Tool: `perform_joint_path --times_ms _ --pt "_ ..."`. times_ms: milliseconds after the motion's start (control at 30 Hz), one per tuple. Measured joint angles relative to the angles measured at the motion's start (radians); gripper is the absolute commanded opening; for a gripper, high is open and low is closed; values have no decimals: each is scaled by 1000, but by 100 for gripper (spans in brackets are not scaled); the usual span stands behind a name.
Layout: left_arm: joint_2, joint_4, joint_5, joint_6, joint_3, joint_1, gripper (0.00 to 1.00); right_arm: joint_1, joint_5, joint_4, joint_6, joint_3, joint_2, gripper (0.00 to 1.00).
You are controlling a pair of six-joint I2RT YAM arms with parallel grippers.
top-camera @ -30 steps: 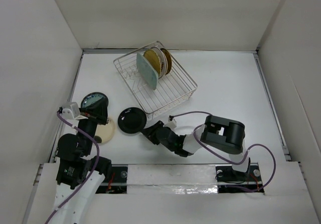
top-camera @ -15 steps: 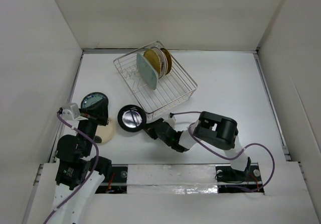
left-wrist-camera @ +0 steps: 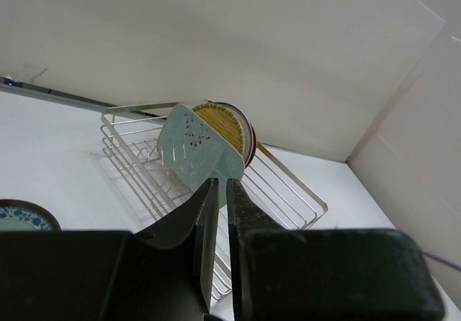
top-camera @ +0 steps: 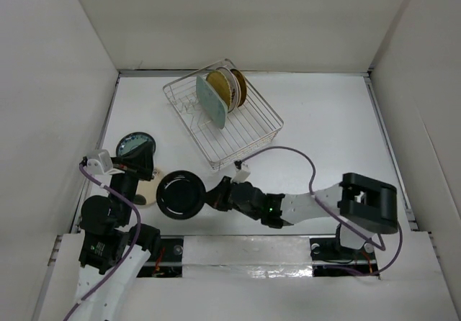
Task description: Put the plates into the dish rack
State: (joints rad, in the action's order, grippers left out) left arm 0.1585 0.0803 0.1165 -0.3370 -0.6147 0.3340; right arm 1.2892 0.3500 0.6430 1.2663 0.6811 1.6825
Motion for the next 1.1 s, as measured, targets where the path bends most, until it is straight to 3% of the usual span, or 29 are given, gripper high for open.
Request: perform_joint_path --times_ms 133,233,367,500,600,800,1100 --pt "-9 2 15 0 0 0 8 3 47 -189 -269 184 -149 0" --pt "-12 7 22 0 0 0 8 -59 106 -336 -490 391 -159 0" --pt "-12 16 23 0 0 0 8 -183 270 -497 -784 777 14 0" --pt "-11 18 23 0 0 0 8 -270 456 -607 -1052 1171 296 0" --pt "-8 18 24 0 0 0 9 -310 533 -662 -1183 1350 474 0" --pt "10 19 23 1 0 0 9 -355 587 -733 -1314 1479 667 0" --pt "32 19 10 1 0 0 9 -359 619 -702 -1426 1506 675 0"
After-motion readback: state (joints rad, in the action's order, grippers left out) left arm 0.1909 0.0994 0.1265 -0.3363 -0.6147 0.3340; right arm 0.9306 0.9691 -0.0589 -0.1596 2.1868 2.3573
